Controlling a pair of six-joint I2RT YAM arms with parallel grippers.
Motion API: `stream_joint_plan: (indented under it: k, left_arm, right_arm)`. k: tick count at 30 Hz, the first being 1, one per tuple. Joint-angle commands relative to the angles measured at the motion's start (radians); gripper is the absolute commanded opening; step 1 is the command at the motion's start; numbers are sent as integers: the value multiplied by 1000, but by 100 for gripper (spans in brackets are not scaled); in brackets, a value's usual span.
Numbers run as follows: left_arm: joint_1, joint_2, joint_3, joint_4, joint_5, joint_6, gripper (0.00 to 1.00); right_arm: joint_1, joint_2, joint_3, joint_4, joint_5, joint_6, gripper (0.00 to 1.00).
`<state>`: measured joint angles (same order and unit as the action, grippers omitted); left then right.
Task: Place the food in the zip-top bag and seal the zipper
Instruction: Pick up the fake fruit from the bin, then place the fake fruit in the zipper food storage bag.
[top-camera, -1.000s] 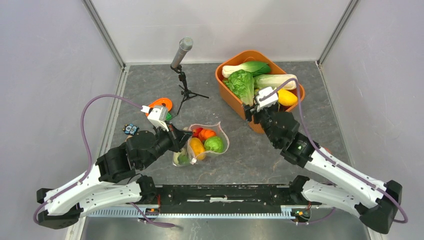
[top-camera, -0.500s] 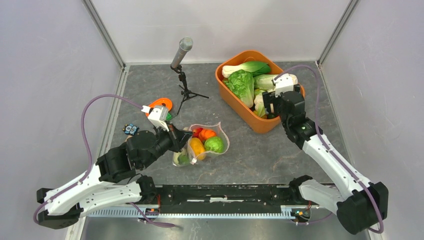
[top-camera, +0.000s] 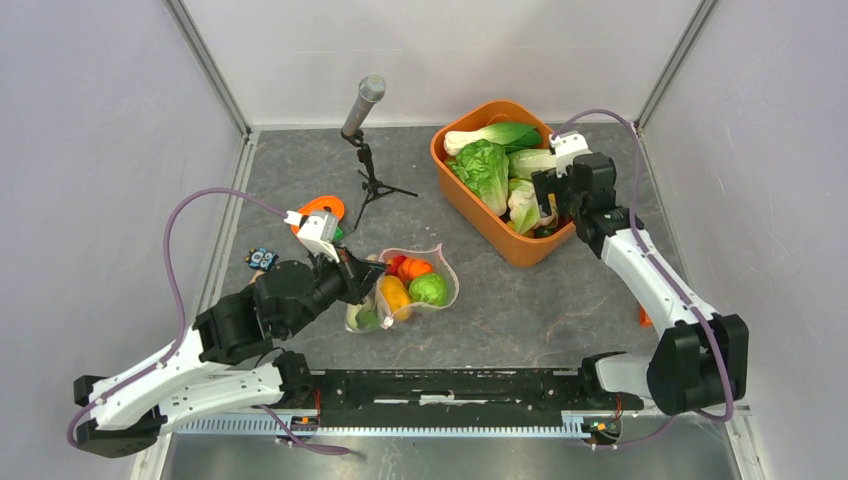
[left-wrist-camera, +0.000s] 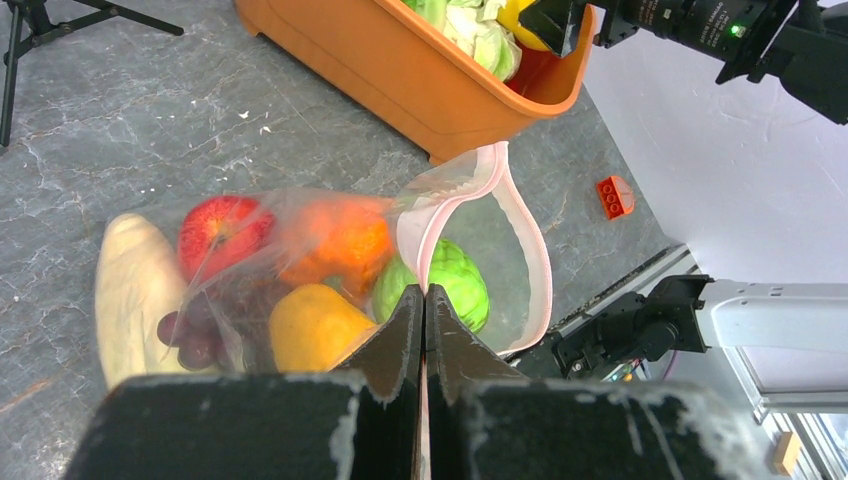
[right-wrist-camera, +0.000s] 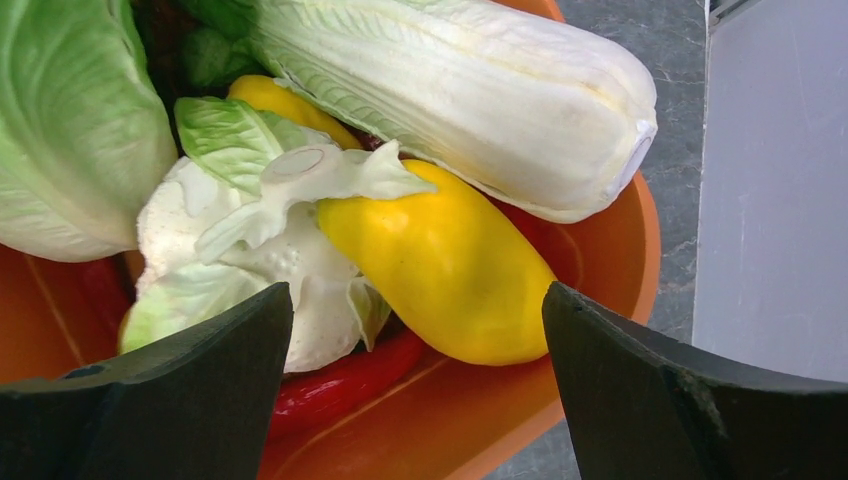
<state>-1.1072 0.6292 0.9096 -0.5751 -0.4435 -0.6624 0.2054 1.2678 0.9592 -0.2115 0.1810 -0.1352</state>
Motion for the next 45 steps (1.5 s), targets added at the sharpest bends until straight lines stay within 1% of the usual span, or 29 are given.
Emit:
stream_joint_plan:
  k: [1, 3, 7, 9, 11, 13, 14, 15, 17, 18, 20, 21, 22, 24, 27, 29, 31, 33, 40, 45]
  left_arm:
    - [1, 12, 31, 22, -9, -2, 2]
    - [0, 17, 31, 23, -8, -2, 2]
    - [1, 26, 36, 29, 4, 1, 2]
    - [0, 29, 37, 30, 6, 1, 2]
    - [0, 32, 37, 32, 9, 1, 2]
    - [0, 34, 38, 31, 12, 0, 2]
    - [1, 34, 38, 32, 12, -2, 2]
    - [1, 34, 37, 32, 12, -2, 2]
    - [0, 30, 35, 32, 12, -3, 2]
    - [1, 29, 35, 32, 11, -5, 2]
    - [0, 26, 32, 32, 9, -6, 2]
    - [0, 25, 31, 31, 8, -5, 2]
    - [0, 26, 31, 31, 6, -7, 2]
    - [0, 25, 29, 31, 5, -8, 2]
    - [1, 27, 28, 31, 3, -10, 2]
    - [1, 27, 25, 32, 3, -10, 2]
    - [0, 28, 23, 35, 4, -11, 2]
    - [0, 27, 22, 33, 2, -8, 2]
    - [1, 19, 19, 31, 0, -11, 2]
    - [0, 18, 14, 37, -2, -13, 2]
  right_arm:
    - [-25, 41, 57, -8, -54, -105, 98]
    - [-35, 77, 69, -24, -72, -165, 98]
    - [-46, 174, 146, -101, -26, -257, 98]
    - [-47, 212, 149, -78, -10, -308, 98]
    - [-54, 247, 177, -98, 9, -323, 98]
    - [-67, 272, 201, -110, -15, -317, 98]
    - [-71, 279, 201, -109, -31, -312, 95]
    - [-75, 280, 200, -105, -44, -302, 89]
    - [-77, 272, 182, -83, -49, -278, 75]
    - [-77, 261, 169, -66, -55, -271, 65]
    - [-77, 234, 147, -34, -76, -254, 53]
    - [-78, 222, 143, -28, -88, -245, 49]
    - [-77, 204, 136, -18, -99, -233, 47]
    - [-77, 146, 106, 20, -130, -210, 46]
    - [-77, 44, 35, 107, -178, -171, 41]
    - [-77, -33, -26, 186, -258, -135, 40]
    - [-78, -89, -68, 217, -348, -99, 41]
    - [-78, -125, -107, 262, -423, -62, 41]
    - [-81, -202, -189, 354, -471, 43, 40]
    - [-82, -218, -205, 411, -592, 123, 39]
